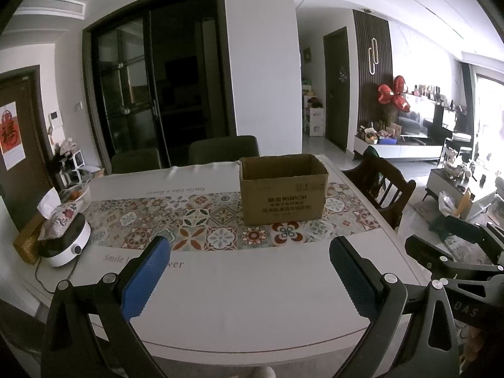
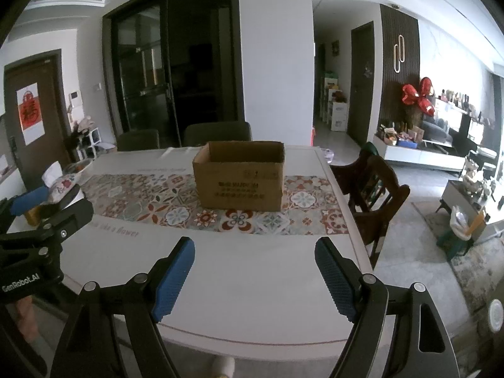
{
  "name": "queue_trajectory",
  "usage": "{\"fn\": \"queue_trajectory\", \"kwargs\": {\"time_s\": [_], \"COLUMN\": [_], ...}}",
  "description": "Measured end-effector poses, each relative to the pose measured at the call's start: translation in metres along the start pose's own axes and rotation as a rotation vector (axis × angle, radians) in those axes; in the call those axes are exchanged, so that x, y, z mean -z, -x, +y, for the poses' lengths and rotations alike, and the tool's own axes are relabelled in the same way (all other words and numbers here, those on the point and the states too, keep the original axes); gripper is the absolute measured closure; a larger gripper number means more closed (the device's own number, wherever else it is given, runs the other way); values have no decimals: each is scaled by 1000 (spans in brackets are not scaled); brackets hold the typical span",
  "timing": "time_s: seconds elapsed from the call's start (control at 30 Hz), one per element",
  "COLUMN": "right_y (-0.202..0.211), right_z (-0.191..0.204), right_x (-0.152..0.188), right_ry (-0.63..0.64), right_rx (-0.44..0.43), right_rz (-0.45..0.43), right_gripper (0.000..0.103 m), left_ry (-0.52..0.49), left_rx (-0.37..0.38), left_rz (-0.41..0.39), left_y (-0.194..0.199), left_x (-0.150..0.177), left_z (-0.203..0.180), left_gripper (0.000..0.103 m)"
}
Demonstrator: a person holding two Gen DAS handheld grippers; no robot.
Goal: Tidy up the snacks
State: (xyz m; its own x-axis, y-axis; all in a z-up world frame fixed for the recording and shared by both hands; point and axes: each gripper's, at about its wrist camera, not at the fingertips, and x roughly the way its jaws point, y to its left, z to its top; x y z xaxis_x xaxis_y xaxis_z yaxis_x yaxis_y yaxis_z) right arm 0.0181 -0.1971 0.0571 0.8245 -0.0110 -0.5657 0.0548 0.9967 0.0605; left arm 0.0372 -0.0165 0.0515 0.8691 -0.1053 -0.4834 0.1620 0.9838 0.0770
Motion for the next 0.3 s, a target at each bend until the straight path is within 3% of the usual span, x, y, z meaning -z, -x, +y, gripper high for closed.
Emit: {"fn": "queue_trajectory", "kwargs": {"time_s": [0.3], "right_y": [0], "right_z": [0], "right_x": [1], "right_ry": [-2], "right_rx": [2], "right_rz": [1], "right_gripper": [24], "left_ry": [7], "left_rx": [8], "left_rz": [0], "left_y": [13], "left_x": [6], "left_z": [-1], "left_gripper": [0]}}
